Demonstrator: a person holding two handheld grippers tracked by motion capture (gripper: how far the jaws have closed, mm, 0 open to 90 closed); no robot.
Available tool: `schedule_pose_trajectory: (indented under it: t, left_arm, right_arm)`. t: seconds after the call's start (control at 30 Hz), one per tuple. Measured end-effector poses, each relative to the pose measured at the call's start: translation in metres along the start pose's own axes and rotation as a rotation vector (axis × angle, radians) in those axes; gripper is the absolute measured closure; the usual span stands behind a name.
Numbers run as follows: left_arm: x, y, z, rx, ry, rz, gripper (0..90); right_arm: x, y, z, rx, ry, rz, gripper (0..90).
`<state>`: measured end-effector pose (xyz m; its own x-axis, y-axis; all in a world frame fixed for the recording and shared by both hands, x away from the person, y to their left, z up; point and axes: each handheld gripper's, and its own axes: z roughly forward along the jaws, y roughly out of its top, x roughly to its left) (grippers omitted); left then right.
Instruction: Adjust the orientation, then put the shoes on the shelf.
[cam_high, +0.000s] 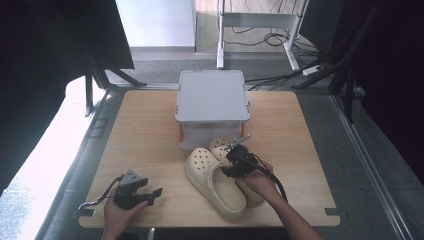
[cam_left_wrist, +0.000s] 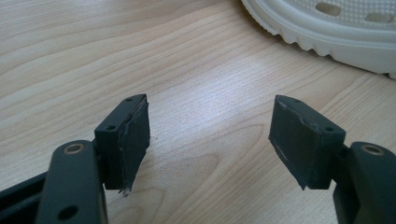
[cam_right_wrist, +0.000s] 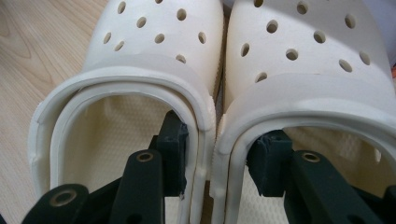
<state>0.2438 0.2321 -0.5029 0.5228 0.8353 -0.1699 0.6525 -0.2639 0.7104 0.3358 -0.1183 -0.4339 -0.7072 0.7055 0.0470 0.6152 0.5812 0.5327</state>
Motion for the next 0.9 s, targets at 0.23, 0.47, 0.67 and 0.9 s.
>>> schedule_pose_trajectory:
  t: [0.23, 0.47, 0.67, 0.9]
  left_arm:
    - [0.0, 0.0, 0.0, 0.0, 0.0, 0.0, 29.5]
    - [-0.001, 0.0, 0.0, 0.0, 0.0, 0.0, 29.5]
    - [0.001, 0.001, 0.001, -0.001, 0.002, 0.002, 29.5]
    - [0.001, 0.001, 0.0, -0.003, 0.0, 0.004, 29.5]
  right_arm:
    - [0.0, -0.001, 0.0, -0.003, 0.004, -0.002, 62.1]
    - [-0.001, -0.001, 0.0, -0.009, 0.015, 0.005, 64.2]
    - [-0.001, -0.002, -0.002, -0.016, 0.006, 0.003, 66.0]
    - [-0.002, -0.002, -0.011, 0.003, 0.016, -0.015, 66.3]
